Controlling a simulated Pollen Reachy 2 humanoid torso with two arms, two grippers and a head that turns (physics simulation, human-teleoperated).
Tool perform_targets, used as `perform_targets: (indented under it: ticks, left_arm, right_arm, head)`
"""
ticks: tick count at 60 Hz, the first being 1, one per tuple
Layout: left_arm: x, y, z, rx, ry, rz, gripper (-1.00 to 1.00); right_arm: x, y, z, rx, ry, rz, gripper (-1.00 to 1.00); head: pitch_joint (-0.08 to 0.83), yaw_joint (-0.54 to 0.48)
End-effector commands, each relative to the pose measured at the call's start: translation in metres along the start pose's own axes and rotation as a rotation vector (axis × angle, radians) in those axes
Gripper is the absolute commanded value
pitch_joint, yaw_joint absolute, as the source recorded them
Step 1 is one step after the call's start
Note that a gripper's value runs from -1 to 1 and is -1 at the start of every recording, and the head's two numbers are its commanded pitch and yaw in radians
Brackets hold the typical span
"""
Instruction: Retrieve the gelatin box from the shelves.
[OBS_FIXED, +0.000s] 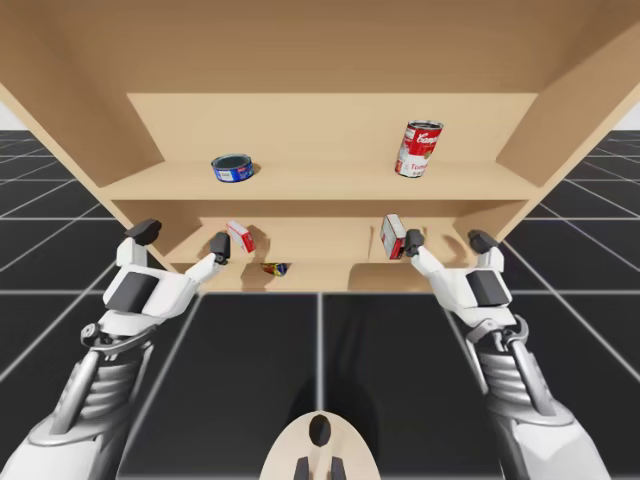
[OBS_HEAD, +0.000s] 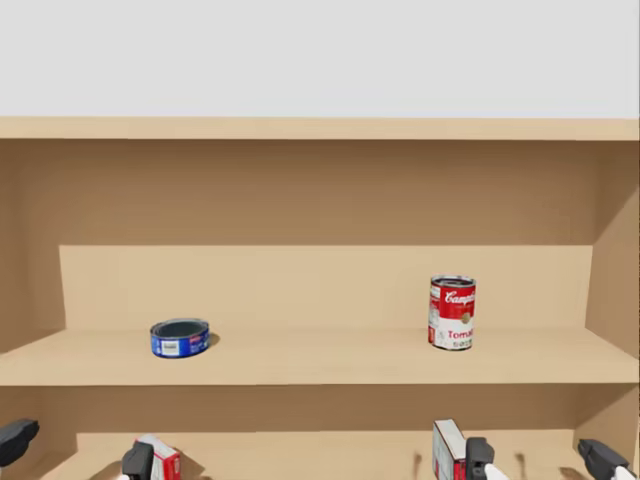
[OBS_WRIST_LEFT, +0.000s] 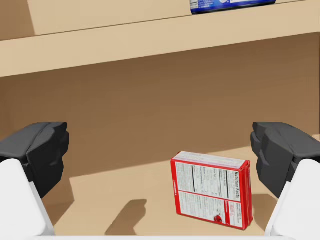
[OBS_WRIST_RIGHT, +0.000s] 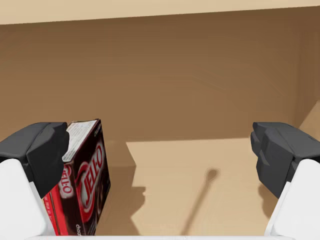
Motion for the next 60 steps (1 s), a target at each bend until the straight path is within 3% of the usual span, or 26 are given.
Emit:
perform_targets:
  ticks: [1, 10, 20, 38, 54, 60]
  left_arm:
    - [0.0000, 0.0002, -0.0001, -0.001, 0.002, 0.002, -1.00]
    - [0.0003, 0.0008, 0.0001, 0.001, 0.002, 0.005, -1.00]
    - [0.0007, 0.0017, 0.0002, 0.001, 0.001, 0.010, -1.00]
    - [0.0007, 0.0024, 0.0001, -0.003, -0.003, 0.016, -1.00]
    - [0.0014, 0.0005, 0.0005, -0.022, 0.000, 0.033, -1.00]
    - [0.0061, -0.0020, 0.0028, -0.046, -0.001, 0.066, -1.00]
  right_arm:
    - [-0.0011, 0.0019, 0.0024, -0.007, -0.009, -0.006, -1.00]
    - [0.0004, 0.0009, 0.0004, -0.004, -0.015, -0.011, -1.00]
    - [-0.0016, 0.0002, -0.0008, -0.008, -0.010, -0.004, -1.00]
    - [-0.0042, -0.0001, -0.0019, 0.001, 0.000, 0.006, -1.00]
    - [-0.0045, 0.0000, -0.0019, 0.003, 0.003, 0.011, -1.00]
    - [-0.0041, -0.0005, -0.0021, -0.002, 0.002, 0.013, -1.00]
  head:
    - [-0.005, -0.02]
    - [0.039, -0.02]
    - [0.156, 0.02]
    - [0.342, 0.21]
    - [0.400, 0.28]
    - [0.407, 0.28]
